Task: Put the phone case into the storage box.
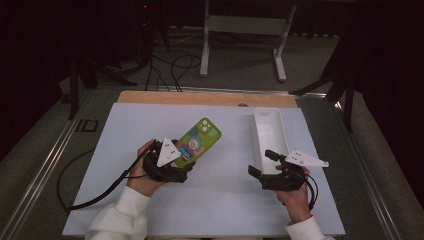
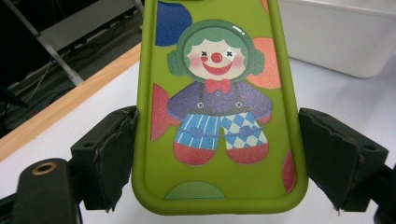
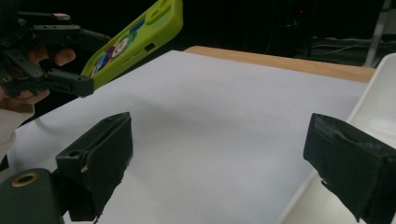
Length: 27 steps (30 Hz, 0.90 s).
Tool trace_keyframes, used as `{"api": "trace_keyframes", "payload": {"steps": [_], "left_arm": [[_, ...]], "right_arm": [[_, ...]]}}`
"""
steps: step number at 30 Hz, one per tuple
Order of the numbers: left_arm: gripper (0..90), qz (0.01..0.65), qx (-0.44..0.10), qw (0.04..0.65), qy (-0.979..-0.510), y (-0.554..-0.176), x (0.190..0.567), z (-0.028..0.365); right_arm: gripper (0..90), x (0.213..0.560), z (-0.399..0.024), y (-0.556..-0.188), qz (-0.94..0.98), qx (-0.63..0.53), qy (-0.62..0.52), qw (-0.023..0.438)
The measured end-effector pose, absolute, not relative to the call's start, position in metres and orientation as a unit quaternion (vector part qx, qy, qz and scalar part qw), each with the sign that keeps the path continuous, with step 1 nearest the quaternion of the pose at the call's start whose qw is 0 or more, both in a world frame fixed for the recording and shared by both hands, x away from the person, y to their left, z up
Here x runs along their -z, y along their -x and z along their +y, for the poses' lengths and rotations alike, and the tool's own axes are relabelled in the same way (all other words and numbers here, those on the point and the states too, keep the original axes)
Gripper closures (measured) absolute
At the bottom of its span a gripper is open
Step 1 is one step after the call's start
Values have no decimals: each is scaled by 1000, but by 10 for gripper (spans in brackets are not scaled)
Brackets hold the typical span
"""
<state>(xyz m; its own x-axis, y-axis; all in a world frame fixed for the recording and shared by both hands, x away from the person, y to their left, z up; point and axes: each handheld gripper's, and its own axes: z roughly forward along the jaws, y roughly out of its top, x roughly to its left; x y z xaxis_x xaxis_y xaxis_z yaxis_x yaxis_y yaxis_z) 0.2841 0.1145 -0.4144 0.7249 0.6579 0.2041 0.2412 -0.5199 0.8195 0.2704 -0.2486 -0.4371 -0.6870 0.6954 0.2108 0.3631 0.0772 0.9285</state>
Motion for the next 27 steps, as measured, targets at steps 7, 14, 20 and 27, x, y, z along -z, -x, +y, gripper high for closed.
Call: {"api": "trace_keyframes", "payload": {"steps": [7,14,20,27], "left_arm": [[159,260,-256,416,-833,-285,412,110],[159,249,-258,420,-834,-287,410,106],[158,240,-258,423,-835,-286,409,102],[159,227,-262,430,-834,-283,407,95]], "right_arm": [[83,430,-246,-276,721,-574,-364,135],[85,424,-240,-280,727,-571,-359,126],[85,422,-233,-284,735,-565,-356,116],[109,418,-226,-288,737,-563,-356,111]]}}
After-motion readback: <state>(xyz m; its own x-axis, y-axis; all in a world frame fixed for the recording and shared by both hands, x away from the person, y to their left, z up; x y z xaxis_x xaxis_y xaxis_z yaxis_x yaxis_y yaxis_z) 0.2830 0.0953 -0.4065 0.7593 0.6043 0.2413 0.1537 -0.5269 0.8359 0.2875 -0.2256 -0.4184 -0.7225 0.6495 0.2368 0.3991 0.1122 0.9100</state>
